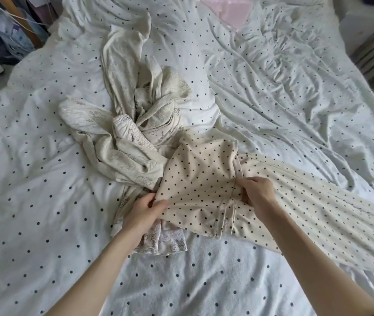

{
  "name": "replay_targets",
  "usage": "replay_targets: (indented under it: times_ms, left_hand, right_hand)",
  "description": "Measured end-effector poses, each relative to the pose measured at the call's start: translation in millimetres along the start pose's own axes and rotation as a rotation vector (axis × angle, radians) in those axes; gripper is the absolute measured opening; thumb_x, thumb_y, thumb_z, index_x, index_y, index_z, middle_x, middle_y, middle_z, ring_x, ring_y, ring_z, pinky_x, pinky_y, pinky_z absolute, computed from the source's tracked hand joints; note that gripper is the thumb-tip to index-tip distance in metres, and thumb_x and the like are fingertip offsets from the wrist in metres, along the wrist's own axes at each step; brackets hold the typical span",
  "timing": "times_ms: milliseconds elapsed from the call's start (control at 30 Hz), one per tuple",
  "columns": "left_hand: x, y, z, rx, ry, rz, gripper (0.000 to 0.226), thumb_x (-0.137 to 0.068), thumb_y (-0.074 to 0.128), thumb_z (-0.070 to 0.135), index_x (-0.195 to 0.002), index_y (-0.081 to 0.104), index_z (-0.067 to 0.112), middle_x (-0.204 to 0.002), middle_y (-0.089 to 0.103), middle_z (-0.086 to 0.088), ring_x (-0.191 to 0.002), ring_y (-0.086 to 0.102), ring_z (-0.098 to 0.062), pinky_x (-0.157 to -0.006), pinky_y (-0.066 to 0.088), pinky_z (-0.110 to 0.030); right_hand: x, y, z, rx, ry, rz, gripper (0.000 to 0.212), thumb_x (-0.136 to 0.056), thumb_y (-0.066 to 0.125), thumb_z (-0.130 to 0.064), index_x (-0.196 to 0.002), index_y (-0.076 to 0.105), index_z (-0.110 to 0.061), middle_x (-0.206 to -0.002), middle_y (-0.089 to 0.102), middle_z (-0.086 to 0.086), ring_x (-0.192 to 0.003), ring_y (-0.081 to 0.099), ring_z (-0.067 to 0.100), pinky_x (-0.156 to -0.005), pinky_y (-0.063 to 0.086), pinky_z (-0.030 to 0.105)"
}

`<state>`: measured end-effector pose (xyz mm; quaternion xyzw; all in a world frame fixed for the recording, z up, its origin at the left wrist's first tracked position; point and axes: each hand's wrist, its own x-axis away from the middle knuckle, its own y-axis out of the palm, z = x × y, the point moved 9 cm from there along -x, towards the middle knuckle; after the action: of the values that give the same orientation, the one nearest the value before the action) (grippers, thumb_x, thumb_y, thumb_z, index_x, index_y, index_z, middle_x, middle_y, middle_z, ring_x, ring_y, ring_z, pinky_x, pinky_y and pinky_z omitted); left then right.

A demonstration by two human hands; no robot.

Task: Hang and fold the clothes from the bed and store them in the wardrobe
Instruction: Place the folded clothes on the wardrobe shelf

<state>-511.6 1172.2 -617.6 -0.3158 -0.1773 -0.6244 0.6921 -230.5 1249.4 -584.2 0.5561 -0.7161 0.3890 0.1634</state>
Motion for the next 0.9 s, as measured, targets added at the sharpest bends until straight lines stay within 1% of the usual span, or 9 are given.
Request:
replay_targets:
  times_ms: [167,300,400,500,567,633,700,800,900]
  left_hand:
    - [-4,4,6,0.086,-0.026,-0.042,0.019,-0.083,0.066,0.037,-0.099,0.063,0.028,-0.095,0.071,0.009,-0.090,0.067,-0.012,-0.080,0.053,-0.033]
    - [-3,-2,11,0.005,-0.015,0.053,0.009,-0.084,0.068,0.024,-0.093,0.068,0.021,-0.084,0.072,0.005,-0.082,0.068,-0.019,-0.076,0.053,-0.041]
    - [-2,-7,20,-0.053,0.036,0.108,0.001,-0.082,0.069,0.021,-0.082,0.068,0.021,-0.079,0.072,0.004,-0.077,0.067,-0.018,-0.071,0.051,-0.033]
    - [2,-6,29,-0.031,0.048,0.104,0.006,-0.083,0.068,0.016,-0.081,0.068,0.022,-0.077,0.071,0.005,-0.067,0.065,-0.010,-0.052,0.047,-0.016]
    - [6,-5,37,0.025,0.048,0.094,0.009,-0.082,0.067,0.011,-0.080,0.069,0.019,-0.077,0.072,0.001,-0.069,0.065,-0.012,-0.054,0.045,-0.016]
    - [11,-6,48,0.093,0.056,0.096,0.011,-0.082,0.066,0.006,-0.081,0.070,0.016,-0.082,0.072,-0.006,-0.077,0.065,-0.021,-0.065,0.047,-0.026]
    - [19,0,67,0.112,0.091,0.080,0.016,-0.083,0.064,0.004,-0.083,0.070,0.019,-0.087,0.073,-0.007,-0.087,0.066,-0.027,-0.076,0.050,-0.036]
    - [34,33,109,0.099,0.184,0.002,0.020,-0.084,0.062,0.004,-0.082,0.069,0.023,-0.091,0.073,-0.008,-0.093,0.066,-0.029,-0.089,0.049,-0.044]
    - [54,79,154,0.015,0.345,-0.091,0.024,-0.085,0.060,0.006,-0.077,0.066,0.028,-0.084,0.070,-0.006,-0.076,0.063,-0.012,-0.074,0.050,-0.028]
  right_hand:
    - [-8,24,-20,0.049,0.012,-0.167,0.021,-0.082,0.071,-0.022,-0.085,0.066,-0.002,-0.070,0.067,0.007,-0.059,0.061,0.018,-0.054,0.050,0.025]
    - [5,9,-21,0.270,-0.153,0.053,0.024,-0.090,0.061,-0.021,-0.105,0.059,-0.003,-0.084,0.065,0.006,-0.062,0.057,0.013,-0.055,0.046,0.026]
    - [51,-2,-37,0.418,-0.640,0.335,0.027,-0.092,0.056,-0.017,-0.116,0.057,-0.003,-0.108,0.062,0.012,-0.090,0.058,0.022,-0.081,0.048,0.035]
    - [92,38,-45,0.661,-1.083,0.207,0.035,-0.085,0.066,-0.008,-0.119,0.061,-0.005,-0.119,0.060,0.015,-0.111,0.056,0.029,-0.099,0.045,0.044]
    - [87,66,-29,0.887,-1.011,0.004,0.050,-0.091,0.059,-0.021,-0.139,0.044,-0.014,-0.143,0.042,0.015,-0.133,0.040,0.030,-0.111,0.032,0.047]
    - [75,73,-11,1.073,-0.882,-0.032,0.059,-0.097,0.045,-0.035,-0.149,0.022,-0.021,-0.157,0.014,0.009,-0.145,0.012,0.025,-0.118,0.009,0.040]
    - [70,71,-2,1.109,-0.840,-0.060,0.055,-0.099,0.037,-0.039,-0.149,0.021,-0.022,-0.159,0.004,0.005,-0.146,0.000,0.020,-0.117,-0.001,0.032]
    - [63,47,-3,0.666,-0.697,-0.242,0.043,-0.101,0.036,-0.029,-0.143,0.037,-0.022,-0.158,0.014,0.001,-0.145,0.013,0.018,-0.117,0.010,0.032]
    - [42,-1,4,-0.185,-0.290,-0.402,0.041,-0.101,0.038,-0.033,-0.138,0.045,-0.017,-0.141,0.044,-0.003,-0.132,0.043,0.020,-0.110,0.035,0.039]
